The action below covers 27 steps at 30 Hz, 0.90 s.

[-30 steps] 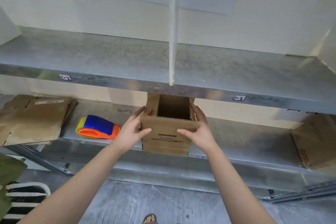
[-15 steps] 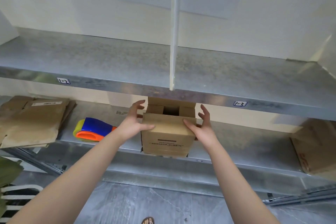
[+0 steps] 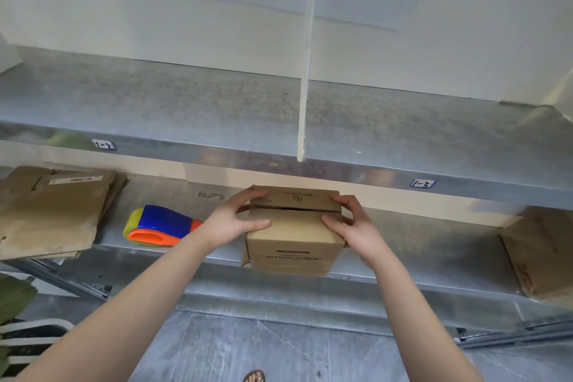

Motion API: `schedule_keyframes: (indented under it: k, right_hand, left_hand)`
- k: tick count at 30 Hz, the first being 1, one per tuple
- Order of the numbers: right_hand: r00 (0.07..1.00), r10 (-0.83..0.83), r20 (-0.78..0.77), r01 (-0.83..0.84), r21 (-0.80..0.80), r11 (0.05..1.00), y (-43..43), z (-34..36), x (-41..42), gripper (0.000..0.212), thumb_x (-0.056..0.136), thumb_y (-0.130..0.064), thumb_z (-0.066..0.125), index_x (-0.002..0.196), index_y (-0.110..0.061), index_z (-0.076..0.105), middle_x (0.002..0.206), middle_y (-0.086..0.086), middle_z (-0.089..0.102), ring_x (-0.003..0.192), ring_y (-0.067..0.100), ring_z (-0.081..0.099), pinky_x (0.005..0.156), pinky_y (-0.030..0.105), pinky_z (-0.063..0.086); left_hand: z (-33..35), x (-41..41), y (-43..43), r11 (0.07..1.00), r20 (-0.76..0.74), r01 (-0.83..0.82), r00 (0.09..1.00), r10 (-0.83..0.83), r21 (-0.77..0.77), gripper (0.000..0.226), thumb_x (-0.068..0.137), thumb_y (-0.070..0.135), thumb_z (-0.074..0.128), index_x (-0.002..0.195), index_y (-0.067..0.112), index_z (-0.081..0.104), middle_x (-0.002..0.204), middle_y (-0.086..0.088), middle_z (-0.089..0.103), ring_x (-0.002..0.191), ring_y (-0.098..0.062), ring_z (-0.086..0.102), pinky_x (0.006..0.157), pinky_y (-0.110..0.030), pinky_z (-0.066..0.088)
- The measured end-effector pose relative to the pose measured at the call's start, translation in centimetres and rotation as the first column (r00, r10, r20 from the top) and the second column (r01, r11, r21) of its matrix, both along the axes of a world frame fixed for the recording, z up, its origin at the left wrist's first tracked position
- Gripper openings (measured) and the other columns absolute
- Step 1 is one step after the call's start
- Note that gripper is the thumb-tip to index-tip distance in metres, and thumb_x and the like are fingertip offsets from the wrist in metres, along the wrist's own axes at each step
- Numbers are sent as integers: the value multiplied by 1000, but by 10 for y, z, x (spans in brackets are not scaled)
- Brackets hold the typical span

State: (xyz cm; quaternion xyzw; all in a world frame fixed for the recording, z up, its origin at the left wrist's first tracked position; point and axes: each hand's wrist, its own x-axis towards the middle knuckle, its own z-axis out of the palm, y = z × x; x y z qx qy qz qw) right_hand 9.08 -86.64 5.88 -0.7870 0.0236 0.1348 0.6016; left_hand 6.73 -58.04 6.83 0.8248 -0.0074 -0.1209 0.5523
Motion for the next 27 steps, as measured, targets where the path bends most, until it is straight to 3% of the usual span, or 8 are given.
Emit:
schedule_keyframes:
  k: [5,7,12,15,18,21,24,27]
  right_hand:
    - [1000,-10,3,10,-21,1000,-10,-4,-12,46,74,-47,78,113,-48,53,132,-21,53,108,21,64,80,43,59]
    - [1000,-12,-4,12,-17,1000,-7,-3,-12,44,77,-40,78,114,-44,53,133,-18,53,103,20,66,82,45,59]
    - [999,-4,32,5,-32,999,-7,-4,-22,50,65,-50,78,109,-48,55,129,-23,54,109,25,64,91,48,55]
    - [998,-3,67,8,-68,998,-6,-5,-28,43,73,-40,79,108,-48,56,127,-23,56,111,23,63,96,46,52]
    - [996,5,93,8,-134,991,-2,-4,-38,43,77,-37,80,113,-41,57,121,-25,57,112,20,61,98,40,51]
    - [995,10,99,2,-124,992,8,-3,-44,47,78,-35,80,119,-35,57,124,-21,55,116,17,56,99,34,49]
    - [996,31,88,-22,-100,995,24,-8,-47,49,79,-34,79,122,-33,55,129,-17,54,118,14,52,99,30,47]
    - [999,-3,50,5,-32,999,33,-28,-58,48,81,-30,78,122,-30,55,138,-8,52,133,15,43,102,23,38]
  left_hand:
    - [-7,-13,-11,1000,45,-2,999,1,11,63,74,40,80,129,48,51,156,13,25,127,-5,40,103,-22,33]
    - [-5,-15,-10,1000,24,-5,1000,4,15,65,75,38,80,131,47,50,155,15,25,127,-6,40,101,-22,33]
    - [-8,-26,-11,1000,12,-14,1000,14,-10,65,74,37,81,131,45,52,155,14,28,127,-5,40,100,-20,34]
    - [-16,-35,-10,998,-15,-36,999,35,-58,65,71,38,83,128,46,55,152,13,34,128,-2,40,103,-21,33]
    - [-27,-43,-5,994,-45,-47,998,42,-103,66,66,40,85,125,46,57,142,16,48,132,-6,41,112,-32,34]
    - [-29,-47,3,988,-59,-73,996,66,-134,64,69,29,85,126,42,58,137,16,52,131,-8,44,113,-35,35]
    - [-21,-48,15,990,-70,-86,994,78,-116,63,73,19,83,128,36,57,139,11,50,131,-11,44,112,-32,34]
    - [-24,-51,22,998,-83,-55,995,53,-28,64,74,21,83,129,39,55,150,6,37,135,-12,37,111,-26,29]
